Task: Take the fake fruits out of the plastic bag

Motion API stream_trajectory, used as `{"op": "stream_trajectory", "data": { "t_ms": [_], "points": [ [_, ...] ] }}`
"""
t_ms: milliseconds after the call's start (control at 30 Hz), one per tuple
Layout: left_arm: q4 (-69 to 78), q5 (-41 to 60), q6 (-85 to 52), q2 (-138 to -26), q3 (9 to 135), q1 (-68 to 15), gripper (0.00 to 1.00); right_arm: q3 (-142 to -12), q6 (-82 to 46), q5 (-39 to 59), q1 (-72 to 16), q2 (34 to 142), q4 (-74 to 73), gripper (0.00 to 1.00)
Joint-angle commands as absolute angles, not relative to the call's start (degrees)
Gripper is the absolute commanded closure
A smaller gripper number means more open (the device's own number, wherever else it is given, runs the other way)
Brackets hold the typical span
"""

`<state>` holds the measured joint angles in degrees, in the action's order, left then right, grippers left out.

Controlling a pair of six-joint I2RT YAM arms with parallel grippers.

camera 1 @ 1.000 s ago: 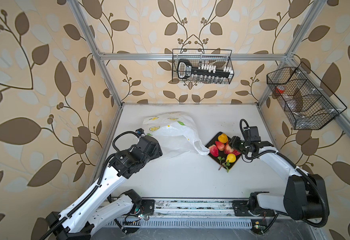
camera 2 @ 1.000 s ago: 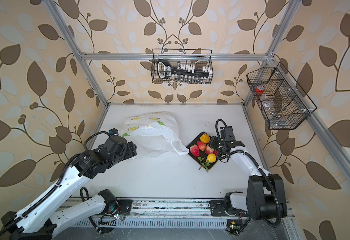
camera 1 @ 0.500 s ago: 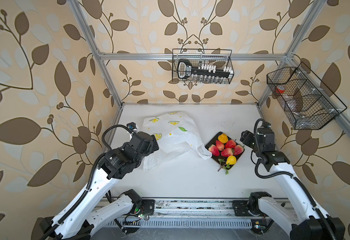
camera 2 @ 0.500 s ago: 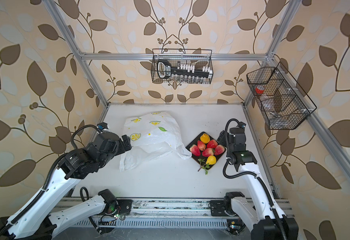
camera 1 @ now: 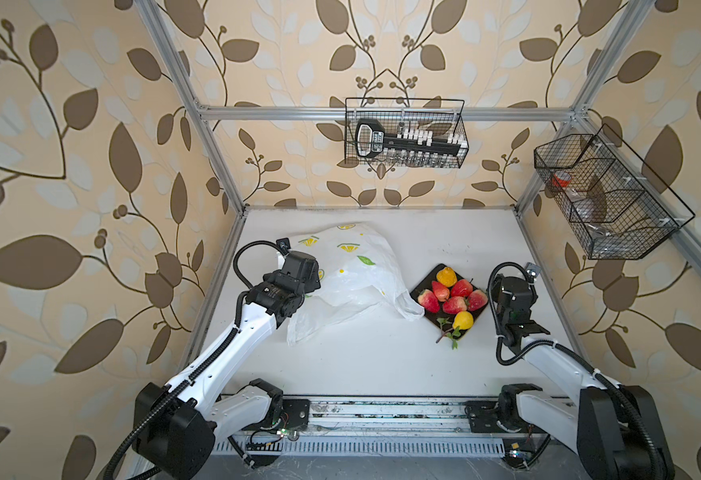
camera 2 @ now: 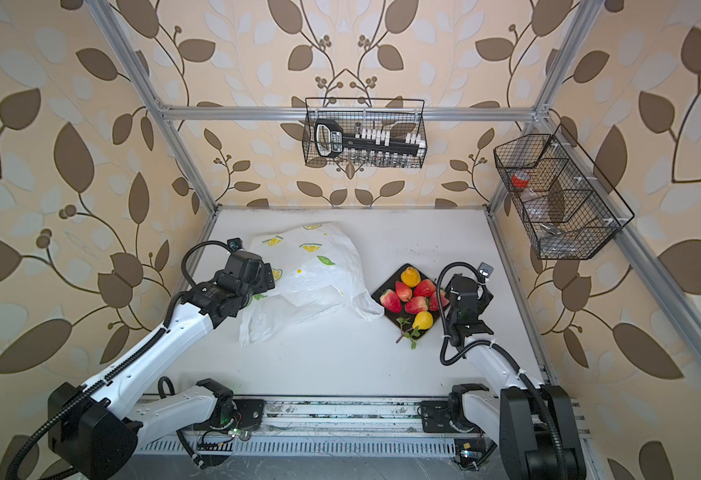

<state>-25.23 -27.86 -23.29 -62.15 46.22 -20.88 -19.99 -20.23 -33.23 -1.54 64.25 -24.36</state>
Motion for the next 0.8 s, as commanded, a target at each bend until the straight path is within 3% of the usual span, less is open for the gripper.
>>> {"op": "stream_trajectory", "data": {
  "t_ms": [0, 167, 433, 500, 633, 767],
  "points": [
    [-8.4, -29.1, -14.9, -59.1, 39.1, -18.3, 0.06, -17.8, -15.9, -30.3, -1.2, 68.3, -37.9, 0.24],
    [14.7, -25.4, -3.6, -59.4, 26.6, -12.2, 0.02, -15.7, -11.2, -24.3, -1.2, 76.1, -50.5, 0.23],
    [33.7, -18.3, -0.8, -75.6, 22.2, -6.2, 0.01, -12.6, -6.8, -14.5, 0.1, 84.5, -65.2, 0.23],
    [37.6, -14.7, -1.4, -78.0, 22.0, -4.4, 0.01, -10.8, -6.6, -14.6, 0.2, 86.8, -71.8, 0.15],
    [48.0, -11.9, -1.1, -86.6, 20.1, -3.6, 0.01, -11.6, -7.1, -14.7, 0.3, 85.8, -68.1, 0.08],
    [44.0, -10.7, -1.7, -86.2, 21.7, -2.7, 0.01, -11.7, -7.2, -14.9, 0.2, 85.4, -67.7, 0.01]
  ]
}}
